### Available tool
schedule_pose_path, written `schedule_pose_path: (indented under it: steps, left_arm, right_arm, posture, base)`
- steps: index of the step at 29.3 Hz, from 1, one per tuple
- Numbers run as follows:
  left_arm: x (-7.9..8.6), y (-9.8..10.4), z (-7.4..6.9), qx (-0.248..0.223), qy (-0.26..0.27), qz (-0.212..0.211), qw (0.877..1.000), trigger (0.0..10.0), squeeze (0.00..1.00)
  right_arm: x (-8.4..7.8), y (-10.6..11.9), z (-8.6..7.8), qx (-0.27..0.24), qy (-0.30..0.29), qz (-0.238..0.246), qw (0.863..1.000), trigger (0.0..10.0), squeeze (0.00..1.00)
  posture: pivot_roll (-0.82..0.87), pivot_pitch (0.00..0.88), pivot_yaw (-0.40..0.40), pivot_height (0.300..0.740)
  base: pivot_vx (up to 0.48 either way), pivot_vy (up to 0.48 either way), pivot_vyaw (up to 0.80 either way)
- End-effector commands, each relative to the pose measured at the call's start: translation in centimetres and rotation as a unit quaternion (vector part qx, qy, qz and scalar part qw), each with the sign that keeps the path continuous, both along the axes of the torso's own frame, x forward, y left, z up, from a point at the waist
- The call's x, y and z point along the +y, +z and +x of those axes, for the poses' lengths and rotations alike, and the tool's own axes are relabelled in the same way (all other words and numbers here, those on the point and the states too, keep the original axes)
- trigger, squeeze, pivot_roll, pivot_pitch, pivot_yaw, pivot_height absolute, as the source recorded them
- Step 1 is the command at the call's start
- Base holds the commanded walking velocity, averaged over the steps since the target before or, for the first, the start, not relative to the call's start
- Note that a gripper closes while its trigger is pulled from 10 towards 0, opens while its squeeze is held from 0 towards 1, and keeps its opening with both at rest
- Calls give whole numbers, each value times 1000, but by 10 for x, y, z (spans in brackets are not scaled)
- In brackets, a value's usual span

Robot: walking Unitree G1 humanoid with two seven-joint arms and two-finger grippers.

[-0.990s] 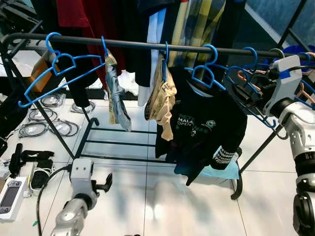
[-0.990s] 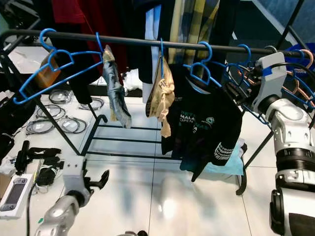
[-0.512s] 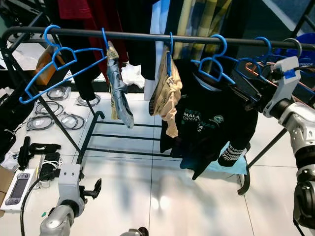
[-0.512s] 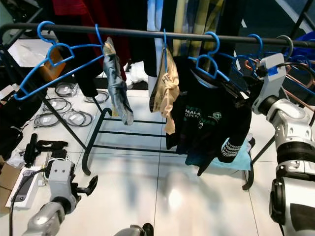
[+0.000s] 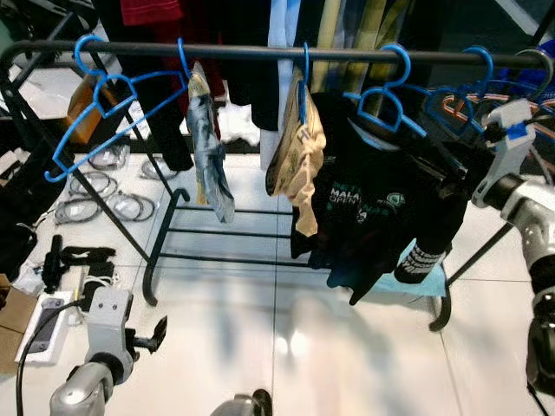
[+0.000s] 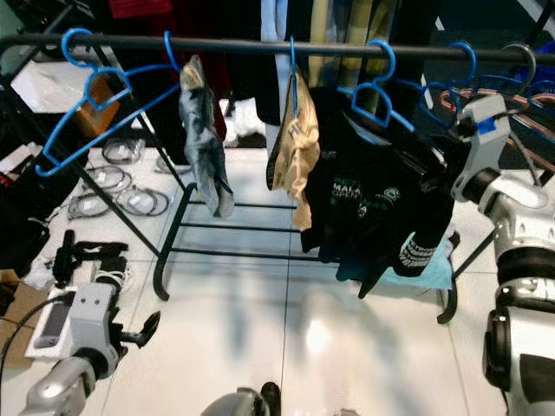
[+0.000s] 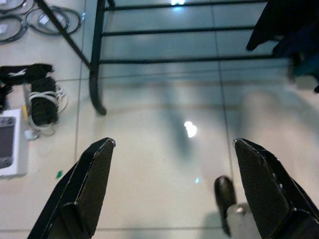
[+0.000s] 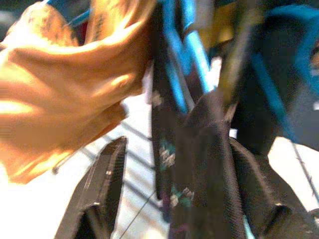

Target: Hang hanger

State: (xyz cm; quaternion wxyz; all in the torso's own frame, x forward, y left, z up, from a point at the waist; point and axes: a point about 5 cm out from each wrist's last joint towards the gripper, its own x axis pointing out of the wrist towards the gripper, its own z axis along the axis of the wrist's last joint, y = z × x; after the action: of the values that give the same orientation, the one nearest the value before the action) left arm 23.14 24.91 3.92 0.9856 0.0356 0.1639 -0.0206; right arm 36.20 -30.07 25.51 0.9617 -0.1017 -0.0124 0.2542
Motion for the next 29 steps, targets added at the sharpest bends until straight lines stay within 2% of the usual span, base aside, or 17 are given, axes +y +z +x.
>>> schedule_pose_path:
  steps: [1, 9, 12, 18, 23, 29]
  left_arm:
    - [5, -4, -7, 16, 4, 3, 1000, 10000, 0]
    - [6, -3, -8, 19, 1, 6, 1000, 10000, 0]
    - [6, -4, -9, 21, 2, 3, 1000, 10000, 0]
    - [3, -5, -8, 22, 2, -1, 1000, 10000, 0]
    - [-2, -7, -3, 22, 4, -7, 1000, 10000, 0]
    - [-6, -9, 3, 15, 14, -20, 1000, 10000, 0]
  right_arm:
    - [0, -2, -1, 10, 10, -8, 1000, 0, 0]
    - [1, -2, -3, 24, 40, -36, 998, 0, 0]
    - [2, -7, 0, 24, 23, -61, 998, 0, 0]
    - [0, -7, 1, 14, -2, -74, 997, 0, 0]
    - [-7, 3, 0, -13, -34, -78, 996, 0, 0]
    - [-14, 31, -3, -78, -57, -56, 994, 0, 0]
  posture:
    - [54, 285, 112, 740]
    - [53, 285, 108, 740]
    - [52, 287, 104, 740]
    - [43, 280, 99, 740]
    - [24, 264, 89, 740]
    - [3, 244, 77, 740]
  base:
    - [0, 0, 0]
    - [0, 0, 0]
    - [0, 0, 0]
    - [0, 0, 0]
    - [0, 0, 0]
    - [0, 0, 0]
